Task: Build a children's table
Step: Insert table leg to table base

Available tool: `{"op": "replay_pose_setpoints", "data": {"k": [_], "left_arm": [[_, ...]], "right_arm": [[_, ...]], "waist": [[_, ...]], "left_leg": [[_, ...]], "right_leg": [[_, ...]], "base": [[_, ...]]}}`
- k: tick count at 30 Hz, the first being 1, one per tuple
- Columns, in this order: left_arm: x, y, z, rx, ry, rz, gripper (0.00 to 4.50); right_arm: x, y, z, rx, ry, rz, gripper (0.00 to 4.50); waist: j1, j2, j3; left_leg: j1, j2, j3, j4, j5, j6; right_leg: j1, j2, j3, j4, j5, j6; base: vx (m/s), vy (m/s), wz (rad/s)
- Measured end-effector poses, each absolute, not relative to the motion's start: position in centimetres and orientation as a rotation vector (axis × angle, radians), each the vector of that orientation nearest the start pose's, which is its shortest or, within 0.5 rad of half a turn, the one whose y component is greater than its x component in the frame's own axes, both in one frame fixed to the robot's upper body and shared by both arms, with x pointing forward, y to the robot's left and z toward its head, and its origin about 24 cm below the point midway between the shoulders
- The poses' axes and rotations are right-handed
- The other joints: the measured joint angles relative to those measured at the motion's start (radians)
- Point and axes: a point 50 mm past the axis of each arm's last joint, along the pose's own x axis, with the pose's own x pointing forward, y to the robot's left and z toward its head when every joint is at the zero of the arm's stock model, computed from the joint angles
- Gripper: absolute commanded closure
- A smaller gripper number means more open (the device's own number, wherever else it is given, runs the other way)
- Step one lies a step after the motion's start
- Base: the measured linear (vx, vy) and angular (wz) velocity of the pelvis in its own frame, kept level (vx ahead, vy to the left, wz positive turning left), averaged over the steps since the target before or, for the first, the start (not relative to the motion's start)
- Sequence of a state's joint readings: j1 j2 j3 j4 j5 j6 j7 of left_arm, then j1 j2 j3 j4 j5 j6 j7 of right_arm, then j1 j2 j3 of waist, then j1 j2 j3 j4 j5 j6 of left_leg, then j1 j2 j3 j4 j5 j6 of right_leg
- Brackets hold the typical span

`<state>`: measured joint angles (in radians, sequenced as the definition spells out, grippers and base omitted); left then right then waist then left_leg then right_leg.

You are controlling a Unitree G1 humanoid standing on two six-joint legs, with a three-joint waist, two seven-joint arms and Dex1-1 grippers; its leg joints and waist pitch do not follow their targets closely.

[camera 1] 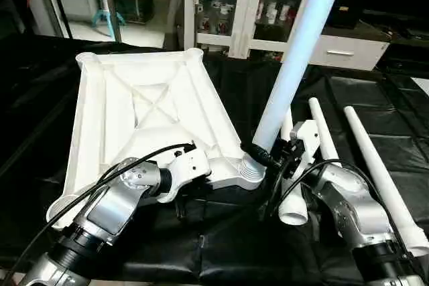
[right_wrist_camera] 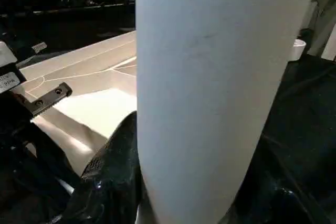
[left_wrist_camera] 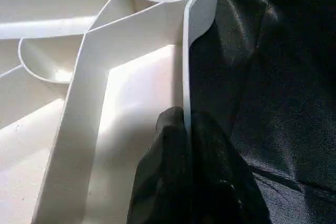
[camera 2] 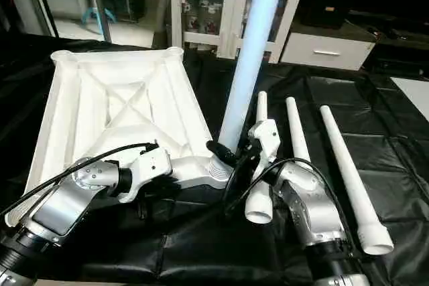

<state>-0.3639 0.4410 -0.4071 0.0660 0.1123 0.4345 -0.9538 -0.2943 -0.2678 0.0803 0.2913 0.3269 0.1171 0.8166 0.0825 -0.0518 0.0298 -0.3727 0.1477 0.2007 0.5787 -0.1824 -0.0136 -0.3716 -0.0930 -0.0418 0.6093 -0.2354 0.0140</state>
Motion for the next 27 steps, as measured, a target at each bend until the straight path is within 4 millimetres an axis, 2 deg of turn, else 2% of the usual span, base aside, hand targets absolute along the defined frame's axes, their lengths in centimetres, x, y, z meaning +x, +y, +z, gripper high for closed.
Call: {"op": "replay_pose_setpoints", "data": {"k": [11, 14, 18, 21, 24, 26, 27], "left_arm": [[27.6, 12.0, 4.8, 0.559, 0.511, -1.151, 4.5], [27.7, 12.2, 4.7, 0.553, 0.513, -1.137, 4.5], [27.9, 12.2, 4.7, 0.535, 0.518, -1.093, 4.5], [28.6, 11.8, 4.7, 0.478, 0.527, -1.003, 4.5], [28.9, 11.2, 4.9, 0.431, 0.528, -0.95, 4.5], [29.6, 10.6, 5.1, 0.394, 0.534, -0.884, 4.5], [30.0, 10.2, 5.3, 0.38, 0.542, -0.849, 4.5]], "right_arm": [[29.0, -14.0, 4.9, 0.07, 0.099, 0.886, 2.66], [29.3, -13.7, 4.9, 0.076, 0.088, 0.865, 2.66], [30.0, -13.1, 4.8, 0.069, 0.074, 0.81, 2.66], [31.5, -11.9, 4.9, 0.042, 0.068, 0.714, 2.66], [32.4, -11.6, 5.0, 0.035, 0.062, 0.648, 2.66], [33.8, -10.4, 5.4, 0.051, 0.065, 0.56, 2.66], [34.5, -10.0, 5.6, 0.056, 0.071, 0.511, 2.66]], "waist": [[0.001, 0.003, 0.0], [-0.004, 0.004, 0.0], [-0.021, 0.006, 0.002], [-0.043, 0.01, 0.006], [-0.053, 0.01, 0.009], [-0.063, 0.005, 0.016], [-0.069, 0.001, 0.019]], "left_leg": [[0.002, 0.0, 0.0, -0.002, 0.0, 0.0], [0.002, 0.0, 0.0, -0.003, 0.0, 0.0], [0.003, 0.0, -0.001, -0.004, 0.0, 0.0], [0.0, -0.001, -0.004, -0.005, 0.0, 0.0], [-0.005, -0.001, -0.004, -0.005, 0.0, 0.0], [-0.006, -0.003, -0.004, -0.004, 0.0, 0.0], [-0.011, -0.003, -0.004, -0.004, 0.0, 0.0]], "right_leg": [[0.0, 0.0, 0.0, -0.002, 0.0, 0.0], [-0.001, 0.0, 0.0, -0.003, 0.0, 0.0], [-0.002, 0.0, -0.001, -0.007, 0.0, 0.0], [-0.006, 0.0, -0.004, -0.019, 0.0, 0.0], [-0.009, 0.0, -0.004, -0.032, 0.0, 0.0], [-0.012, -0.001, -0.003, -0.034, 0.0, 0.0], [-0.013, -0.001, -0.003, -0.034, 0.0, 0.0]], "base": [[0.0, 0.0, 0.0], [0.0, 0.0, 0.0], [0.0, 0.0, 0.0], [0.0, 0.0, 0.0], [0.0, 0.0, 0.0], [0.0, 0.0, 0.0], [0.0, 0.0, 0.0]]}}
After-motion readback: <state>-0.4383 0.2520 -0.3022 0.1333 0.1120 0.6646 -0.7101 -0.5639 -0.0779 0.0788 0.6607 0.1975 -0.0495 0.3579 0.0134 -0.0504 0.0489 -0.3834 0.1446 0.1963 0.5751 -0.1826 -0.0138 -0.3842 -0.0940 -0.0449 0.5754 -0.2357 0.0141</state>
